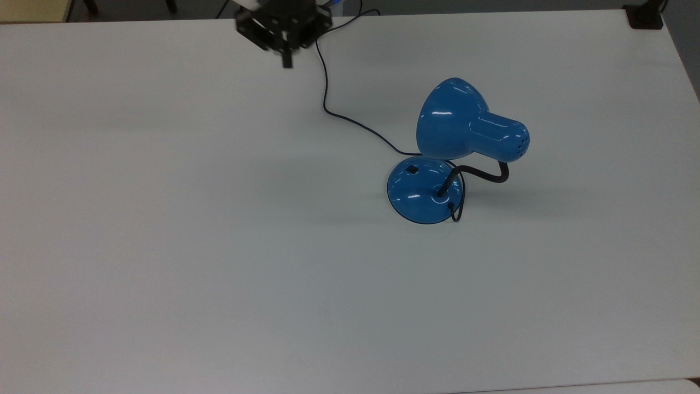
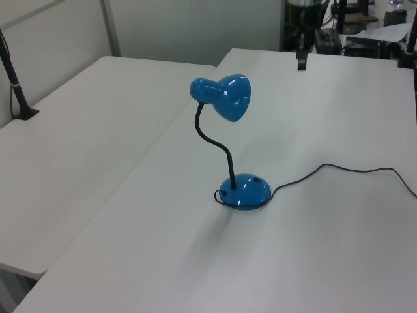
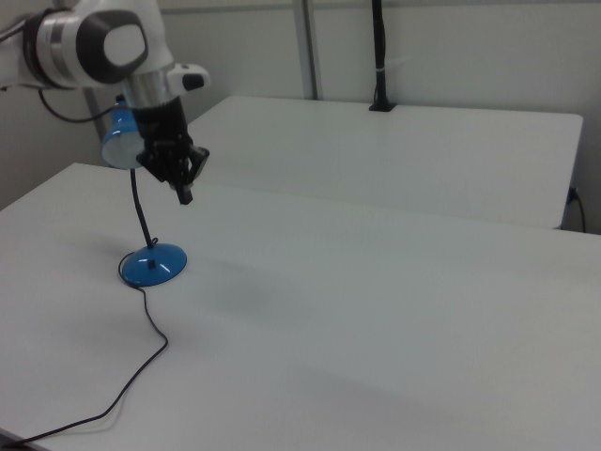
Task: Turn on the lamp
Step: 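Move the gripper down to the switch on the blue lamp base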
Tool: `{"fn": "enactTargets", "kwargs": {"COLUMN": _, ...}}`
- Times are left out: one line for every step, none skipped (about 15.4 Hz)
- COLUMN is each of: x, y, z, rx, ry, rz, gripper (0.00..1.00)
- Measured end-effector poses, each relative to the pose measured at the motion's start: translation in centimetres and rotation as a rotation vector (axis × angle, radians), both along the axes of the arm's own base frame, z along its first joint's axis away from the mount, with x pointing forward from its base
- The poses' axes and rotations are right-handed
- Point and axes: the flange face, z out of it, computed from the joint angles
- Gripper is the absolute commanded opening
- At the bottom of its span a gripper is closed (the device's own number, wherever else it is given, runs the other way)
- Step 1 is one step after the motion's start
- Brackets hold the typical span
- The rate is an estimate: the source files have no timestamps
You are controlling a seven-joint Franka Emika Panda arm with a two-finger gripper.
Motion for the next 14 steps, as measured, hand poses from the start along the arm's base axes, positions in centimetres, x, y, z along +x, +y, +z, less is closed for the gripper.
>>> {"fn": "enactTargets", "kwargs": {"x": 0.0, "y": 1.5, "z": -1.4, "rx": 0.001, "ry": -0.002, "rz": 0.032, "gripper": 0.00}}
{"fn": "enactTargets", "kwargs": {"x": -0.1, "y": 3.0, "z": -2.9, "rx": 0.002, "ry": -0.004, "rz": 0.061, "gripper": 0.00}}
{"fn": "enactTargets", "kwargs": {"x": -0.1, "y": 4.5, "z": -4.2, "rx": 0.003, "ry": -0.007, "rz": 0.089, "gripper": 0.00}}
{"fn": "enactTargets", "kwargs": {"x": -0.2, "y": 5.7, "z": -5.4, "rx": 0.005, "ry": -0.012, "rz": 0.112, "gripper": 0.00}}
{"fn": "enactTargets", "kwargs": {"x": -0.3, "y": 6.6, "z": -6.4, "rx": 0.007, "ry": -0.018, "rz": 0.137, "gripper": 0.00}}
{"fn": "enactTargets", "kwargs": {"x": -0.3, "y": 7.5, "z": -7.6, "rx": 0.009, "ry": -0.024, "rz": 0.175, "gripper": 0.00}}
{"fn": "enactTargets", "kwargs": {"x": -0.4, "y": 8.2, "z": -8.8, "rx": 0.012, "ry": -0.031, "rz": 0.219, "gripper": 0.00}}
{"fn": "enactTargets", "kwargs": {"x": -0.4, "y": 9.1, "z": -10.0, "rx": 0.014, "ry": -0.040, "rz": 0.261, "gripper": 0.00}}
{"fn": "enactTargets", "kwargs": {"x": -0.4, "y": 10.0, "z": -11.3, "rx": 0.018, "ry": -0.050, "rz": 0.299, "gripper": 0.00}}
{"fn": "enactTargets", "kwargs": {"x": -0.4, "y": 11.0, "z": -12.7, "rx": 0.021, "ry": -0.060, "rz": 0.333, "gripper": 0.00}}
{"fn": "enactTargets", "kwargs": {"x": -0.3, "y": 11.8, "z": -13.9, "rx": 0.024, "ry": -0.066, "rz": 0.360, "gripper": 0.00}}
{"fn": "enactTargets", "kwargs": {"x": -0.1, "y": 12.5, "z": -15.0, "rx": 0.028, "ry": -0.075, "rz": 0.389, "gripper": 0.00}}
{"fn": "enactTargets", "kwargs": {"x": 0.1, "y": 13.3, "z": -16.0, "rx": 0.032, "ry": -0.088, "rz": 0.414, "gripper": 0.00}}
{"fn": "enactTargets", "kwargs": {"x": 0.4, "y": 14.0, "z": -16.8, "rx": 0.039, "ry": -0.105, "rz": 0.433, "gripper": 0.00}}
